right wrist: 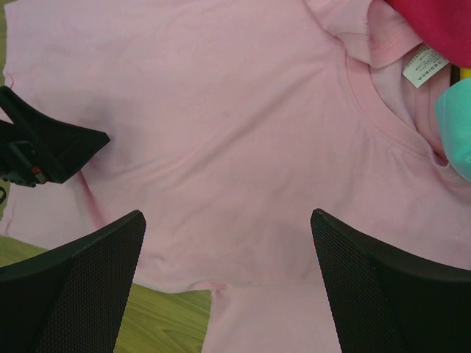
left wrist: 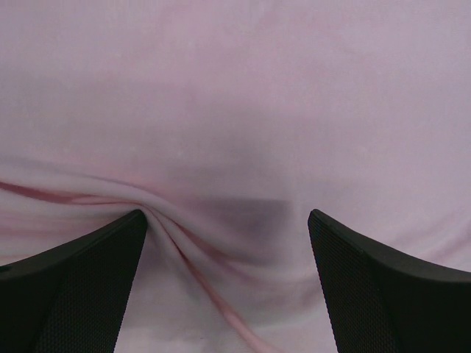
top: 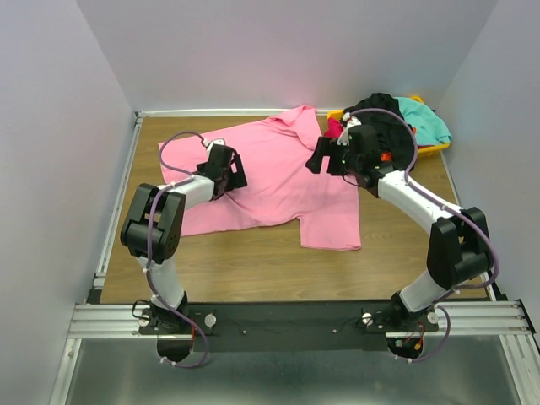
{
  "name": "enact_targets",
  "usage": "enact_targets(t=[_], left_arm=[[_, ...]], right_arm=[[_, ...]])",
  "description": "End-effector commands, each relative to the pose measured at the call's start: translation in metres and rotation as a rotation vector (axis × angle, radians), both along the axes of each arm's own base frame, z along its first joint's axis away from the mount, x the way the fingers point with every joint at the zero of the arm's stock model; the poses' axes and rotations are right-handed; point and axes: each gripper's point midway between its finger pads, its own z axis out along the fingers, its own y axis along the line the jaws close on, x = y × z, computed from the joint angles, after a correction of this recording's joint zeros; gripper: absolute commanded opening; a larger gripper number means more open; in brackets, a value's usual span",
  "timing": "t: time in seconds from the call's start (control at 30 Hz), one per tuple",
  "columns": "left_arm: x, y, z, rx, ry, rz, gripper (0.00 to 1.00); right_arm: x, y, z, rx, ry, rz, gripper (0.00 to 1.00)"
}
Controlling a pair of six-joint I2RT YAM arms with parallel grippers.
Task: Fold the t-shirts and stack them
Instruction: Fold the tshirt
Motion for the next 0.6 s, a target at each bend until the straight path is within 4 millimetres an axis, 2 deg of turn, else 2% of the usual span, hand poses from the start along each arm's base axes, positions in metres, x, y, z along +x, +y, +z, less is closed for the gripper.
enact_targets(t=[0.0,0.13,0.23,0.27,0.3,0.33,0.37,0.57], left_arm=[[0.003,0.001,-0.007,0.048,0.040,-0.010,0.98],[0.000,0.012,0.014,0.063,-0.010,0.042,0.98],[-0.018,0.036,0.032,0.092,-0.065,0.152,0.98],[-0.032,0.050,0.040,0.093,-0.094,0.229,0.98],[-0.040,0.056,0.045,0.084,-0.111,0.267,0.98],[-0.058,0.064,0.036,0.087,-0.100,0.295,0.98],[-0.063,0.070,0.056,0.039,-0.165,0.356,0.98],[-0.117,0.103,0.068,-0.060,-0.239,0.581,0.96]], right_arm=[[-0.001,-0.003,0.005,0.008,-0.019,-0.001,1.00],[-0.001,-0.004,0.007,0.011,-0.025,0.001,1.00],[-0.001,-0.004,0.007,0.017,-0.021,0.006,1.00],[0.000,-0.006,0.006,0.019,-0.019,0.006,1.00],[0.000,-0.006,0.006,0.022,-0.016,0.007,1.00],[0.000,-0.008,0.005,0.023,-0.014,0.004,1.00],[0.001,-0.009,0.003,0.023,-0.011,0.002,1.00],[0.004,-0.021,-0.001,0.044,0.004,-0.010,1.00]])
